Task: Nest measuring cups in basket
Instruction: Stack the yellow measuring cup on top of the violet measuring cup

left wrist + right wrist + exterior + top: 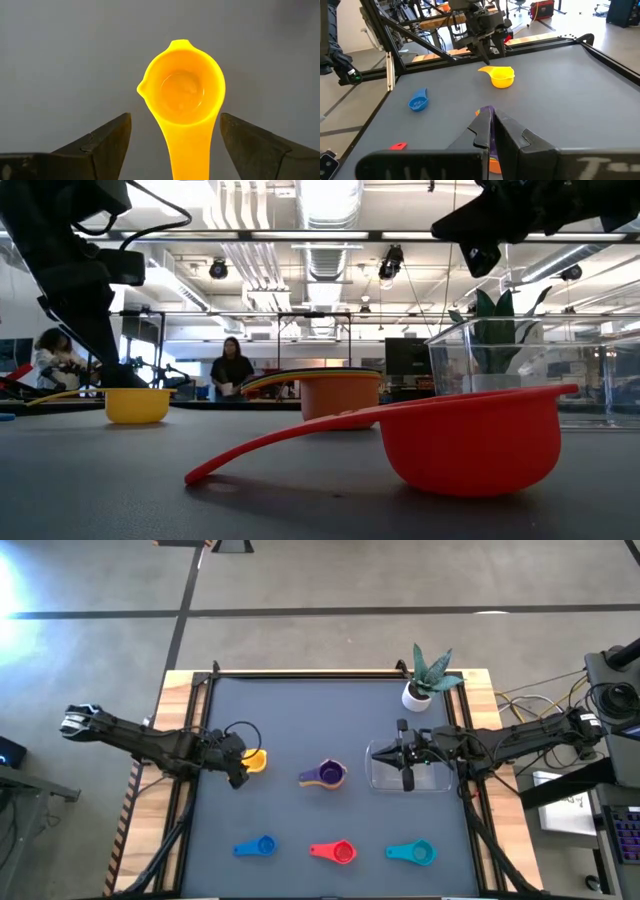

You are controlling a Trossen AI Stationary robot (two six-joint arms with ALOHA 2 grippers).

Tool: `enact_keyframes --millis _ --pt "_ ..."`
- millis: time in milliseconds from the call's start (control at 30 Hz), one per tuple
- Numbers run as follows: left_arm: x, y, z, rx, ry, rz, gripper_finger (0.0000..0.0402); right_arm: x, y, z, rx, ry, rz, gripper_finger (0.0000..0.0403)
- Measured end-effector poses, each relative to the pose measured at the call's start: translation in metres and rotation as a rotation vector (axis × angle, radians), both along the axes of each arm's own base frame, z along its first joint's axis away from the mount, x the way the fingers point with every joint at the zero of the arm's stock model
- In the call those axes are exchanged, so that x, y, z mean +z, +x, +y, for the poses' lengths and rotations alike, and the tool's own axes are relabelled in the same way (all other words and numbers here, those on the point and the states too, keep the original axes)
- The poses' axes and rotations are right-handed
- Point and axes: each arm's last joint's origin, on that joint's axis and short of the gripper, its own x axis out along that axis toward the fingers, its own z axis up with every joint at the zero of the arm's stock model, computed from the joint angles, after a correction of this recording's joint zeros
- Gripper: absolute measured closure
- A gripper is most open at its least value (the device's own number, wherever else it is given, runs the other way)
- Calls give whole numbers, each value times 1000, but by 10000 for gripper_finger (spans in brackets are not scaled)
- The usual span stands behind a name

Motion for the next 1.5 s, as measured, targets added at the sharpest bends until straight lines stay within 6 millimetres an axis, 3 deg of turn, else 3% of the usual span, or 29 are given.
enact_keyframes --millis 333,667,967,1500 --pt "0 -1 1 -4 21 3 115 1 0 0 -2 11 -13 394" --pt "17 -14 3 -27 19 -168 115 1 0 0 -2 13 -13 394" --pt "5 -21 4 -6 -22 -247 115 1 0 0 -5 28 -12 394" --pt "-18 -18 2 31 -65 -128 115 1 0 0 -6 36 -12 394"
